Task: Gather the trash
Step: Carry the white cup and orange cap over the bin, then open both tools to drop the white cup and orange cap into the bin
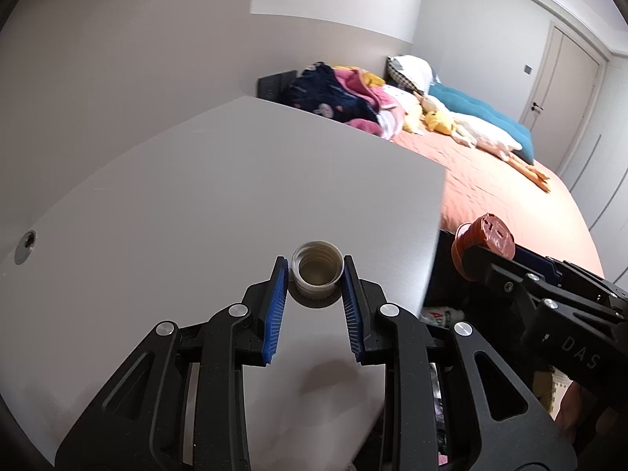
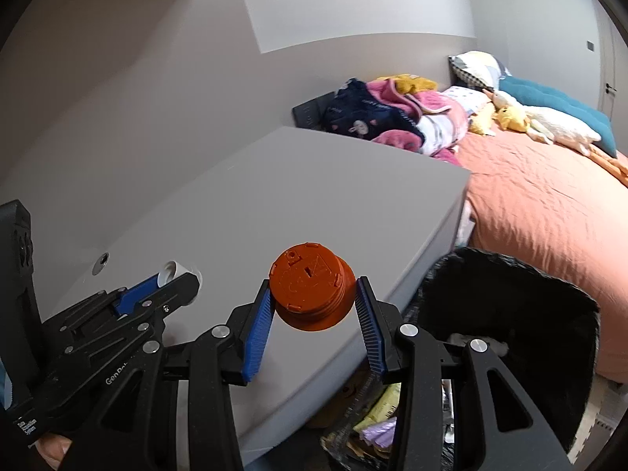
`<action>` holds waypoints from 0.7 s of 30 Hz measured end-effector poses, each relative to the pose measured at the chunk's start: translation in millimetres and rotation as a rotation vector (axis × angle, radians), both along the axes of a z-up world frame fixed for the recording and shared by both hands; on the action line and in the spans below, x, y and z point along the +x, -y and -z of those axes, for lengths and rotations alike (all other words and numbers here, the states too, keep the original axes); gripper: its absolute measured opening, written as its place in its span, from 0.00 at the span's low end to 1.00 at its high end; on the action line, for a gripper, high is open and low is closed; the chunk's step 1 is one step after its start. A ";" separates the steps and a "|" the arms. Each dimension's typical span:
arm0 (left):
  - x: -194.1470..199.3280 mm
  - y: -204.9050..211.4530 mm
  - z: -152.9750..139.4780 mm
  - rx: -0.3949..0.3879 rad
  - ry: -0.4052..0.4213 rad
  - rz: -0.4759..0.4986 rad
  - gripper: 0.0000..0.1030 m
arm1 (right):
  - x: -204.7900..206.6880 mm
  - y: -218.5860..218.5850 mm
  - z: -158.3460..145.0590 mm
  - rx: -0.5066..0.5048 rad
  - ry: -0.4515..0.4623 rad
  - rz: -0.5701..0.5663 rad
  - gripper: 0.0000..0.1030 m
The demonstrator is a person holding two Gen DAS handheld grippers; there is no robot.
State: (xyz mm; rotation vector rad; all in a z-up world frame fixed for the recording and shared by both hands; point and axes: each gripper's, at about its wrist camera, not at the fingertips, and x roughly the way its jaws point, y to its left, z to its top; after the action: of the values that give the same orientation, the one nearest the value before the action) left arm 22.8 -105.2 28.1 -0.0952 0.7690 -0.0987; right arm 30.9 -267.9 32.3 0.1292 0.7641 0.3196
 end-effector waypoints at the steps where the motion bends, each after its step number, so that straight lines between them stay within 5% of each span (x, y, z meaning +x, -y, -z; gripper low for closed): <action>1: -1.4 4.2 -0.2 0.001 0.000 0.007 0.26 | -3.7 7.2 -0.7 0.002 0.004 0.011 0.42; 21: -17.6 110.4 2.6 0.000 0.002 0.242 0.26 | -51.2 120.7 -4.8 0.037 0.038 0.220 0.42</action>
State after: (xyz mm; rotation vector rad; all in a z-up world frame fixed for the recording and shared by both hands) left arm 5.2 -215.6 25.5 -0.0015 0.7762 -0.3289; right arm -20.4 -388.6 37.1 0.2394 0.6993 0.1267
